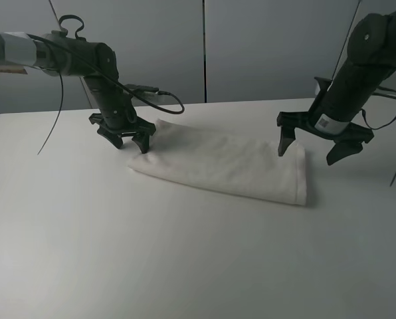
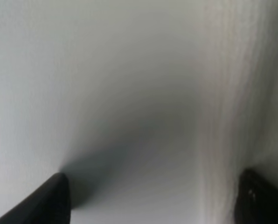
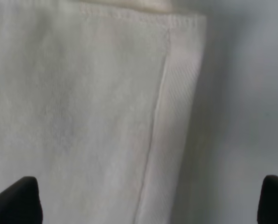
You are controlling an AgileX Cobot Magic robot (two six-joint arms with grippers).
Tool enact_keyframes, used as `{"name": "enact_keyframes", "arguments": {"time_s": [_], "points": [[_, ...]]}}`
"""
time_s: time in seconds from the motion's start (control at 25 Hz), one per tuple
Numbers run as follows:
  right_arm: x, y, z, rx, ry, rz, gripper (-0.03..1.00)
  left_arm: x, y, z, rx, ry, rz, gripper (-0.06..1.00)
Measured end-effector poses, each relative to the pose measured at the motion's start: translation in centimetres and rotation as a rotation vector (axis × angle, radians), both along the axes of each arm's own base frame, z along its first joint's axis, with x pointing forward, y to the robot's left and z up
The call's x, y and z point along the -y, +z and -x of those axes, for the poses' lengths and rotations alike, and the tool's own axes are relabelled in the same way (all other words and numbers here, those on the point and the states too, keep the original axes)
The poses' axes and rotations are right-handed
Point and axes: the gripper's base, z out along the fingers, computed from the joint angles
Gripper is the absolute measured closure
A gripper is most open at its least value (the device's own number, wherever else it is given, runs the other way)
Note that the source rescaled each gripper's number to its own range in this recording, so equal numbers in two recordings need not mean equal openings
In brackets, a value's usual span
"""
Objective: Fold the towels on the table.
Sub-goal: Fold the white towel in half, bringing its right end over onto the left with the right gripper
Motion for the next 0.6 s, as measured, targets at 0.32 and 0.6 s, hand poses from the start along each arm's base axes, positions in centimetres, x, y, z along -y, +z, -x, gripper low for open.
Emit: {"name": "enact_keyframes", "arguments": {"time_s": [0.32,0.6], "points": [[-0.1,-2.7,-0.4,-0.039,-0.013,-0.002,-0.03,0.0,0.0,0.0,0.000,0.000,0.000,0.03],[-0.2,-2.7,-0.6,-0.025,-0.030,-0.005,-0.03,0.0,0.0,0.0,0.000,0.000,0.000,0.03]]}}
